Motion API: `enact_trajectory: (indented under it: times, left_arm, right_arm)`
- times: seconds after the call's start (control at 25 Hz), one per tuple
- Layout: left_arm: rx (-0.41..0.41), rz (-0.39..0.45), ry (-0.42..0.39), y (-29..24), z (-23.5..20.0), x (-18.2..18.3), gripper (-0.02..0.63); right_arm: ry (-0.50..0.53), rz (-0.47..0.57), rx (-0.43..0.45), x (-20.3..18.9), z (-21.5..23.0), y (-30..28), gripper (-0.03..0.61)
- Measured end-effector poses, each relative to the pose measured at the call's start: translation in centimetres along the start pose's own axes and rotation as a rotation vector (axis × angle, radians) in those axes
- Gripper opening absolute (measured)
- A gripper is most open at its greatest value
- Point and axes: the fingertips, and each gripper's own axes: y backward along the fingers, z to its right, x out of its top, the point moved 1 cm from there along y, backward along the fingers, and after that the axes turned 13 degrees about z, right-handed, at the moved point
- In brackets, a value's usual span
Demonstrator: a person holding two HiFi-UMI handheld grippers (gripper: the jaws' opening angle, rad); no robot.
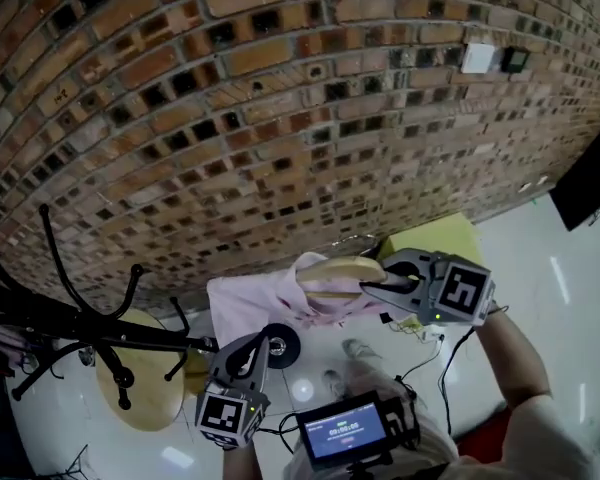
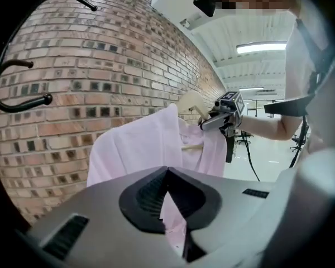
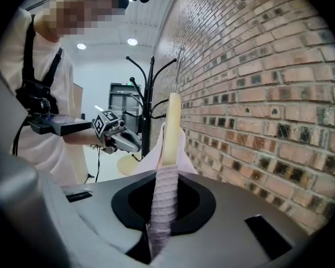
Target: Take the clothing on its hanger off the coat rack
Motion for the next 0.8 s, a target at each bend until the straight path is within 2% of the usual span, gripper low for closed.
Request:
enact_trajectory:
  times: [0.16, 0.28, 0.48, 0.6, 0.8]
  left_arm:
    - [-0.095, -0.011, -0.024, -1.9, 2.5, 0.1, 0.008]
    - [-0.134, -0.024, -0.029, -3.4, 3.8, 0.0, 0.008]
    - [-0.167, -0.039, -0.025, -7.1, 5.6, 0.4, 0.008]
    - [-0.168, -0.056, -0.013, -9.9, 7.2, 1.2, 0.008]
    - [-0.179, -0.037, 0.009, -15.3, 10.6, 3.3, 0.008]
  right_arm:
    - [-0.017, 0.0, -0.102, -1.1, 0.5, 3.3, 0.0]
    - [-0.021, -0.007, -0.173, -1.9, 1.5, 5.8, 0.0]
    - [-0.037, -0.021, -0.258, -3.0, 3.3, 10.6, 0.0]
    - [-0.05, -0.023, -0.28, -3.1, 4.7, 13.7, 0.0]
    - [-0.059, -0.018, -0.311, -3.9, 7.0, 18.8, 0.0]
